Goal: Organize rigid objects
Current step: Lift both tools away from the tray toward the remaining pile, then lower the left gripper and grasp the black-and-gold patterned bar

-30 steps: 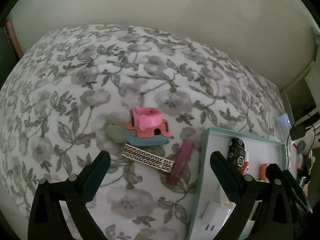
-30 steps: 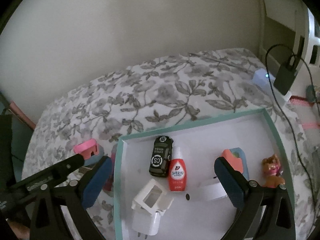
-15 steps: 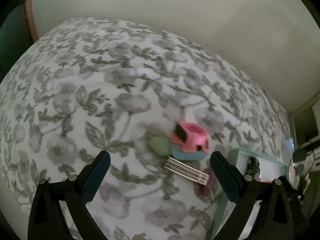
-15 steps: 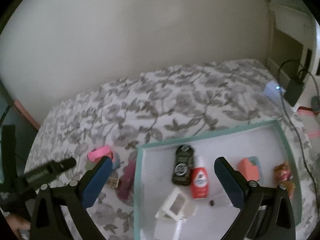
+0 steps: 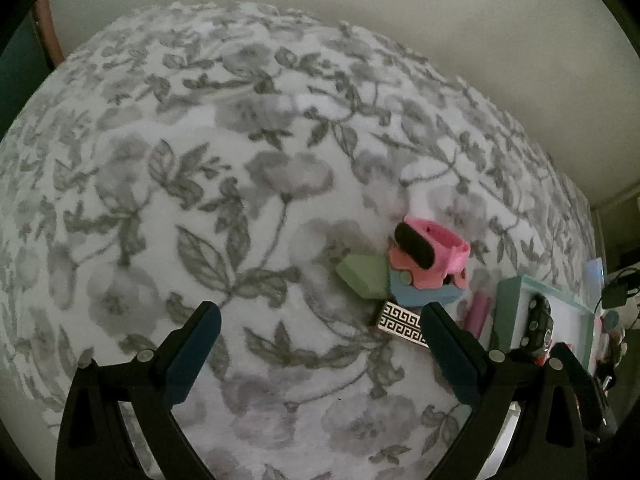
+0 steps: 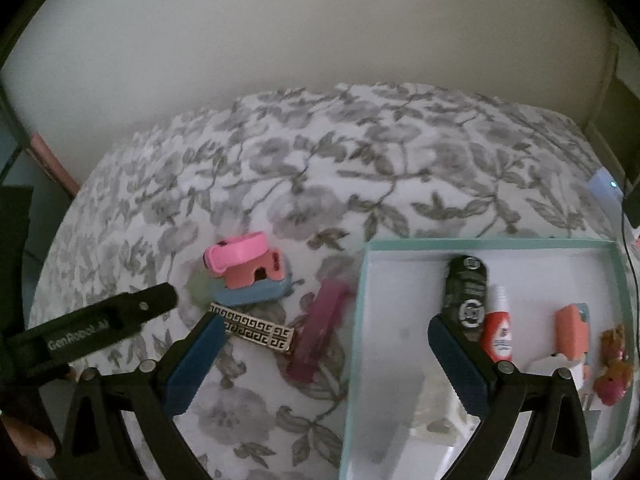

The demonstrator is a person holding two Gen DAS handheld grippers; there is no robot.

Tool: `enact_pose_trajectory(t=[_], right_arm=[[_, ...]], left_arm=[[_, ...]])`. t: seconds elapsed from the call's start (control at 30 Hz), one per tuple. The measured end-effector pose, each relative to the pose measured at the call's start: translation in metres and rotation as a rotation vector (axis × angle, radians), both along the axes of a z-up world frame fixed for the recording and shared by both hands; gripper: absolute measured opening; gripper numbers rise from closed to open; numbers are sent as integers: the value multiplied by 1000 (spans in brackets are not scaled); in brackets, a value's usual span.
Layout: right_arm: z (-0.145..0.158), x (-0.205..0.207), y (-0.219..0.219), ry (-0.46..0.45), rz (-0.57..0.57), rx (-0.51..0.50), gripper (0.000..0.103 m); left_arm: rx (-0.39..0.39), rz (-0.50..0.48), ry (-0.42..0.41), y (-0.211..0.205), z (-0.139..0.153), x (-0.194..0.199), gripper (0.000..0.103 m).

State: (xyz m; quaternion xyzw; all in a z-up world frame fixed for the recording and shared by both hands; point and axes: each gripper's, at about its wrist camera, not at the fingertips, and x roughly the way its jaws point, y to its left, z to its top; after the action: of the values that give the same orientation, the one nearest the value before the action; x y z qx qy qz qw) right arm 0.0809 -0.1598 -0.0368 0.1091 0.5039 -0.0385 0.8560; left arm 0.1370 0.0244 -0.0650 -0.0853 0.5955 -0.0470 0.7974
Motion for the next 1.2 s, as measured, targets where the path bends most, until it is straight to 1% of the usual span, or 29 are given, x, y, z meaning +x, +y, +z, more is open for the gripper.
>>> enact_pose_trajectory(t=[0.17,0.27,0.37,0.5,0.63,0.8,0.87,1.0,1.1,1.13,1.17,1.2], right_arm=[[-8,6,2,30,-7,-19,102],[-9,8,-7,47,-33,-51,102],[-10,7,-20,63,-68,-61,102],[-11,4,-36,86,-123,-92,102],[-11,0,-51,96,-162,-73,102],[-13,-1,-58,107,-179,-62,102],[-14,-1,-59,110,-180,-60,102],[-15,-1,-62,116,-185,-50,102],[-16,-2,-63,121,-187,-50,102],[-16,-1,-63,123,-186,-49,102],[-17,-1,-64,126,-186,-48,102],[-17,-1,-64,129,-188,-47,102]], left_arm=[[-35,2,17,-3,-6,1,100],[-45,6,28,-5,-9,1,100],[-40,-7,27,-12,-11,-1,100],[-46,-48,36,-26,-17,-4,100],[-30,-97,43,-40,-24,-6,100],[-20,-180,58,-60,-30,-11,100],[1,-204,52,-67,-31,-12,97],[8,-230,53,-80,-35,-14,97],[17,-247,38,-86,-34,-15,97],[15,-251,35,-87,-34,-16,94],[15,-256,34,-88,-34,-16,89],[20,-258,32,-89,-34,-16,88]])
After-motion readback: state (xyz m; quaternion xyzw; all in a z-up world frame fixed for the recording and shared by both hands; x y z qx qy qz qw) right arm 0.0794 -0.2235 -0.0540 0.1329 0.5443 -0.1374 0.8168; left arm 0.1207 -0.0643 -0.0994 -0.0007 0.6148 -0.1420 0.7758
